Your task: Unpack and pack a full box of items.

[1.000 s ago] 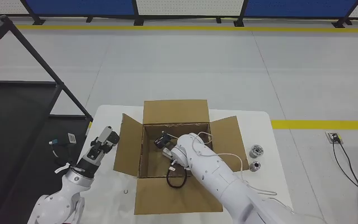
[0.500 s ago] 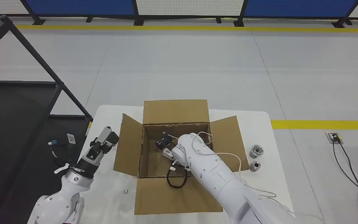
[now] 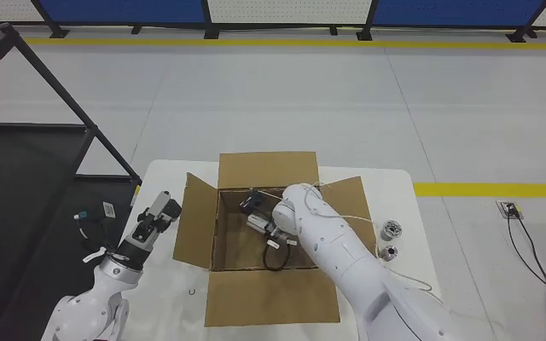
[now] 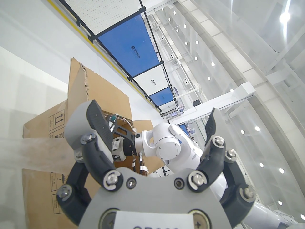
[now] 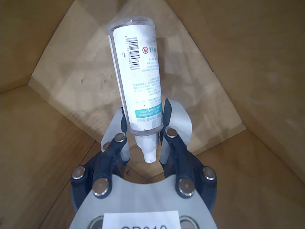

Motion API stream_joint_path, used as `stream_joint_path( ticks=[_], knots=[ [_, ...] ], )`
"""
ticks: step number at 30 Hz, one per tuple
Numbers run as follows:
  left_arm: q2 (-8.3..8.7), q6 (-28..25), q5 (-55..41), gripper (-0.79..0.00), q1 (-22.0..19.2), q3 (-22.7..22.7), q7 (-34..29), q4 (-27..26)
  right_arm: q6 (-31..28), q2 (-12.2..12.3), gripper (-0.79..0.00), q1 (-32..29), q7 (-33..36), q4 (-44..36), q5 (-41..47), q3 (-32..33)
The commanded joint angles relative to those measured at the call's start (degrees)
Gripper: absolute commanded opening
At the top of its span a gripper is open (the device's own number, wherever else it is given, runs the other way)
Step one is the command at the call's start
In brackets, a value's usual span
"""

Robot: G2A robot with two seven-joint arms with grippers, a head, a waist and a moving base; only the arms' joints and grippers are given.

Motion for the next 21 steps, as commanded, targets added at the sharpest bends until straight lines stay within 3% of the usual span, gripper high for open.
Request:
stream_joint_path(
  ticks=[1,7,10,12,21],
  knots=[
    [0.00,0.1,-0.1,0.000,-0.2,0.1,-0.1,0.1,-3.1,0.7,-0.785,0.8,0.6,0.3,0.4,0.6],
    [0.03,0.1,0.2,0.000,-0.8,0.2,-0.5,-0.6,-9.2,3.3,-0.785,1.6,0.5,-0.4,0.5,2.2],
    [0.34,-1.8,2.5,0.000,1.2,-1.3,-2.8,-8.2,-11.1,4.8,-0.785,1.5,-0.1,-1.7,0.5,3.2],
    [0.34,-1.8,2.5,0.000,1.2,-1.3,-2.8,-8.2,-11.3,5.9,-0.785,1.1,-0.5,-3.6,0.3,3.9],
    [0.34,-1.8,2.5,0.000,1.2,-1.3,-2.8,-8.2,-4.9,12.1,-0.785,-6.0,4.9,-25.2,-3.3,8.8]
  ],
)
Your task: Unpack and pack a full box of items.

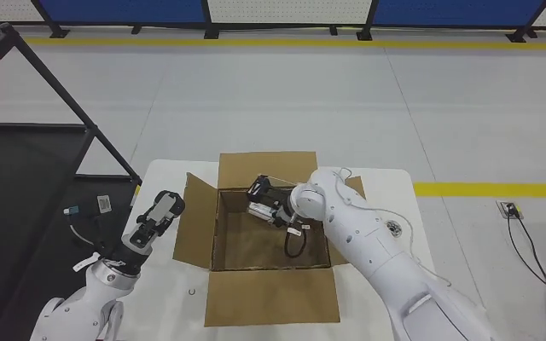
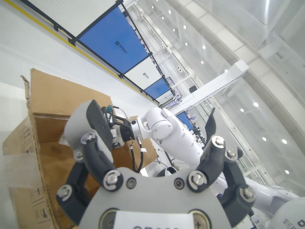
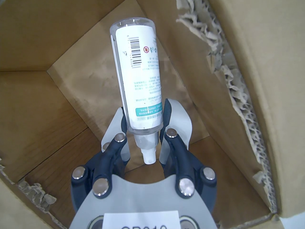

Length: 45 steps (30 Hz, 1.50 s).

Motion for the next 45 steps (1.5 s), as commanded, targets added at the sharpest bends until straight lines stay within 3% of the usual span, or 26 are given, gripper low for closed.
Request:
stream_joint_path(
  ticks=[1,12,20,26,36,41,45],
  knots=[
    [0.00,0.0,0.0,0.000,0.0,0.0,0.0,0.0,0.2,0.2,-0.785,-0.1,0.2,-0.7,-0.1,0.2],
    [0.00,0.0,0.0,0.000,0.0,0.0,0.0,0.0,0.3,0.5,-0.785,-1.3,-1.2,-2.4,-1.3,0.2],
    [0.00,0.0,0.0,0.000,0.0,0.0,0.0,0.0,-3.3,3.3,-0.785,-4.2,-1.4,-9.5,-4.0,4.0],
    [0.00,0.0,0.0,0.000,0.0,0.0,0.0,0.0,-6.9,7.4,-0.785,-11.9,-0.5,-22.4,-7.7,10.4],
    [0.00,0.0,0.0,0.000,0.0,0.0,0.0,0.0,-14.2,14.0,-0.785,-32.9,2.1,-52.5,-10.2,26.9],
    [0.00,0.0,0.0,0.000,0.0,0.0,0.0,0.0,-17.2,15.7,-0.785,-39.2,0.0,-59.1,-8.3,33.0],
    [0.00,0.0,0.0,0.000,0.0,0.0,0.0,0.0,-17.4,15.8,-0.785,-39.4,-0.3,-59.3,-7.9,33.3]
  ],
)
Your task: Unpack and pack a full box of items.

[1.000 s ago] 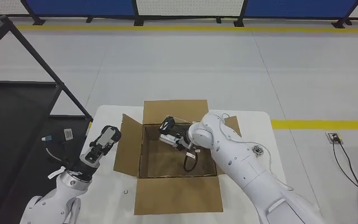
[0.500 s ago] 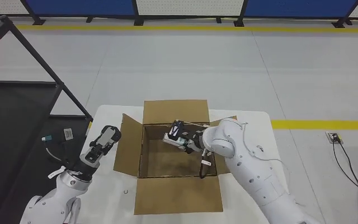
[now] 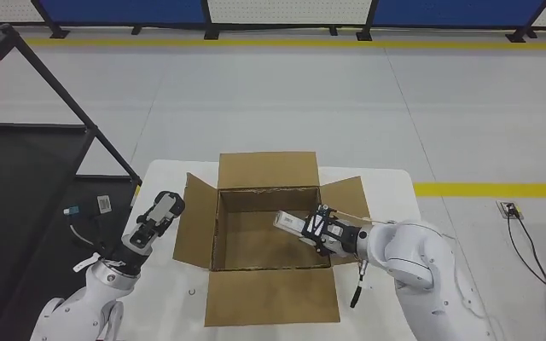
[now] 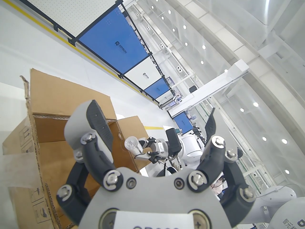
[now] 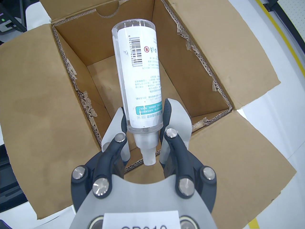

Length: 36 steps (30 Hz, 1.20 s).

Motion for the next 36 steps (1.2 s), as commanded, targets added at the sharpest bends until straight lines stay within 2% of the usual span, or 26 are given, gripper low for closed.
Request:
stream_joint_path(
  ticks=[1,13,20,36],
  knots=[
    [0.00,0.0,0.0,0.000,0.0,0.0,0.0,0.0,0.1,0.0,-0.785,0.1,0.1,0.1,-0.1,-0.1],
    [0.00,0.0,0.0,0.000,0.0,0.0,0.0,0.0,0.1,0.0,-0.785,0.1,0.1,0.1,-0.1,-0.1],
    [0.00,0.0,0.0,0.000,0.0,0.0,0.0,0.0,0.4,0.9,-0.785,-2.0,-3.3,-1.9,-2.2,0.8],
    [0.00,0.0,0.0,0.000,0.0,0.0,0.0,0.0,0.8,4.2,-0.785,-13.2,-8.5,-11.9,-2.7,14.0]
  ],
)
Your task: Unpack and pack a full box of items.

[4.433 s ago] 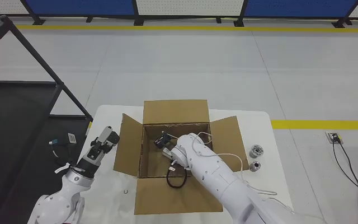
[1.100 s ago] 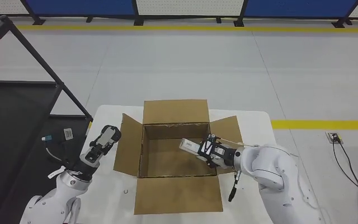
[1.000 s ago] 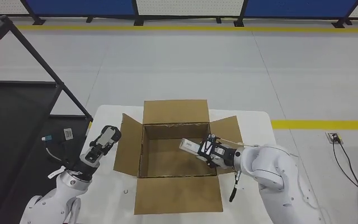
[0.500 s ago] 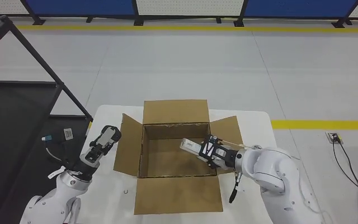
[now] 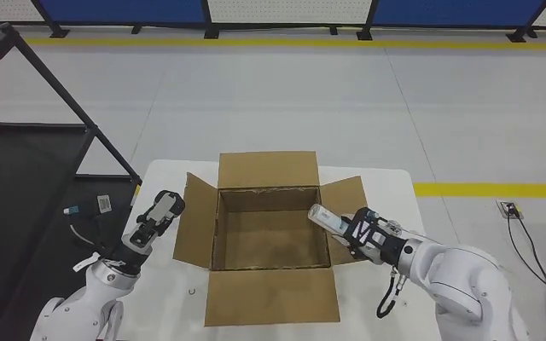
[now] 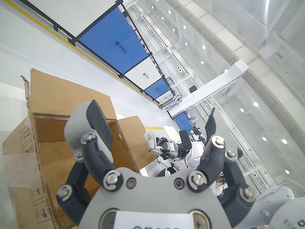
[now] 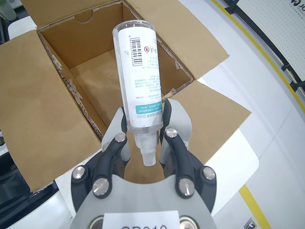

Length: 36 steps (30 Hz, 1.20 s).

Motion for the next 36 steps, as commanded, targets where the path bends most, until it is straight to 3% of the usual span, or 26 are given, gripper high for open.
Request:
stream_joint_path(
  ticks=[1,18,36],
  knots=[
    [0.00,0.0,0.0,0.000,0.0,0.0,0.0,0.0,0.1,0.4,-0.785,-1.3,-0.6,-0.8,-0.2,1.7],
    [0.00,0.0,0.0,0.000,0.0,0.0,0.0,0.0,2.8,2.7,-0.785,-14.5,-10.9,-4.4,4.8,17.2],
    [0.00,0.0,0.0,0.000,0.0,0.0,0.0,0.0,3.1,2.8,-0.785,-14.9,-11.7,-4.4,4.1,16.3]
  ],
)
